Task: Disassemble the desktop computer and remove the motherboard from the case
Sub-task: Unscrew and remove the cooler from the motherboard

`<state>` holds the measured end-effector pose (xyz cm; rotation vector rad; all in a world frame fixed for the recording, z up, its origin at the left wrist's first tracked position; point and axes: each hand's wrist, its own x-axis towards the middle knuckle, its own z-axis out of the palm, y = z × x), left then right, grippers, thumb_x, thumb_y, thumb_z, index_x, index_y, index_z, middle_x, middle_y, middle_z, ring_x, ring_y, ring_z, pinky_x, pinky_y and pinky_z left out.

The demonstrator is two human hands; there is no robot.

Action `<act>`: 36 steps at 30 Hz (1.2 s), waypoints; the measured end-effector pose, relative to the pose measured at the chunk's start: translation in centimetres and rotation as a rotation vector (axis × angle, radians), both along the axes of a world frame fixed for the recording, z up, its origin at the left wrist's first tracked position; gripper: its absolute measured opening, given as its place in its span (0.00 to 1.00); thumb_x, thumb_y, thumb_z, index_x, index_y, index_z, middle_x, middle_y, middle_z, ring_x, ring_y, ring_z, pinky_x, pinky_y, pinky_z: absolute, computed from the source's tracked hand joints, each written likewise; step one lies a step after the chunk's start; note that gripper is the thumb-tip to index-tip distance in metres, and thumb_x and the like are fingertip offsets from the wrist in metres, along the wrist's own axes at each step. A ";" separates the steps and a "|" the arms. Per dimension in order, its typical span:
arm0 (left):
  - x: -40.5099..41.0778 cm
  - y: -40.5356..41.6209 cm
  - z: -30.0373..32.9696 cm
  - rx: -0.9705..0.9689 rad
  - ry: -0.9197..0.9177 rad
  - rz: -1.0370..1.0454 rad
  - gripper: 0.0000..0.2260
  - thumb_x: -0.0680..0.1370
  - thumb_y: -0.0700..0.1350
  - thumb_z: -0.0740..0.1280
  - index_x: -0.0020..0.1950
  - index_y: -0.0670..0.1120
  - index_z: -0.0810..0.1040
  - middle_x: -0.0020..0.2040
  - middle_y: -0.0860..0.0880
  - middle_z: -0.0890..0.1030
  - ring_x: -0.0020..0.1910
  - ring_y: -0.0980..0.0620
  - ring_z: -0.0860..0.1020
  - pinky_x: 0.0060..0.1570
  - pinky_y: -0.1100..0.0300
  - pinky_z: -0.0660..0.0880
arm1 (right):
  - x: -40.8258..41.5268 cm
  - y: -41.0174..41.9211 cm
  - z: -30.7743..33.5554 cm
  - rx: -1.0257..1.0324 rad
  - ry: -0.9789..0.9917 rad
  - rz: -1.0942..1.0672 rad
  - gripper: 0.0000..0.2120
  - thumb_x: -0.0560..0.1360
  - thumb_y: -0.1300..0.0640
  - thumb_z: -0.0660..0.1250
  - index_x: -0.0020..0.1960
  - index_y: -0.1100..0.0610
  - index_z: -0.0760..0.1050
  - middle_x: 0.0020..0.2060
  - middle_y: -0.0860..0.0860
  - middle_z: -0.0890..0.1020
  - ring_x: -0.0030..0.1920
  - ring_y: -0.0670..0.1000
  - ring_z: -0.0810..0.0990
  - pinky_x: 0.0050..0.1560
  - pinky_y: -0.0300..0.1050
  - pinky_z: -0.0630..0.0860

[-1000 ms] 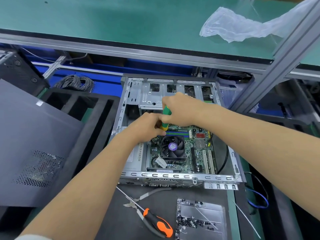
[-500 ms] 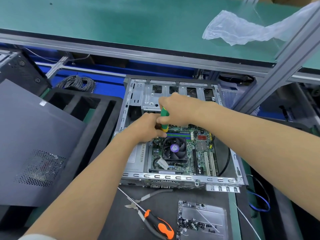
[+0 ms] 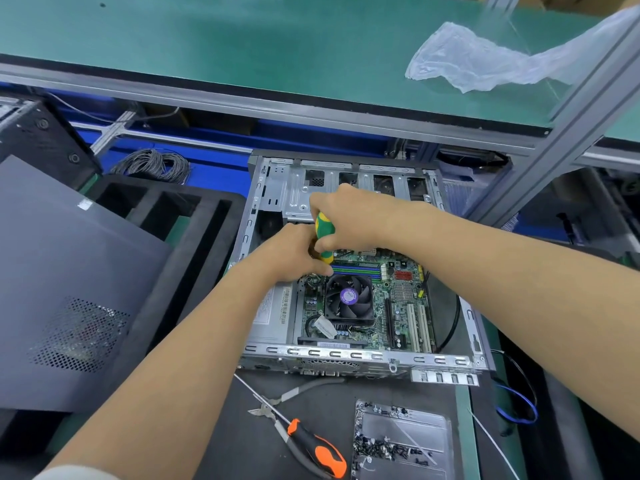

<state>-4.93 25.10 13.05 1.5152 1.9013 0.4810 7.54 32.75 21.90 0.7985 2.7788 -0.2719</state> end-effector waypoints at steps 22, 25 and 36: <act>0.1 0.4 -0.3 -0.018 -0.027 0.012 0.15 0.65 0.55 0.79 0.35 0.53 0.73 0.33 0.54 0.76 0.31 0.55 0.73 0.30 0.58 0.69 | -0.2 -1.1 0.5 0.070 -0.088 -0.016 0.25 0.76 0.33 0.60 0.50 0.55 0.64 0.37 0.50 0.65 0.43 0.57 0.68 0.39 0.50 0.66; 0.0 0.3 -0.4 -0.017 -0.098 -0.002 0.15 0.65 0.51 0.80 0.46 0.48 0.80 0.42 0.46 0.79 0.37 0.49 0.75 0.45 0.47 0.78 | -0.3 -1.3 0.6 0.195 -0.146 0.006 0.17 0.82 0.42 0.56 0.51 0.56 0.69 0.45 0.54 0.71 0.43 0.57 0.69 0.41 0.50 0.68; -0.5 0.3 0.1 -0.064 -0.091 -0.071 0.13 0.68 0.45 0.79 0.47 0.52 0.79 0.45 0.55 0.81 0.45 0.52 0.79 0.48 0.55 0.76 | -0.5 -2.1 0.8 0.254 -0.095 -0.010 0.21 0.80 0.36 0.54 0.45 0.55 0.67 0.34 0.50 0.60 0.42 0.57 0.70 0.36 0.48 0.64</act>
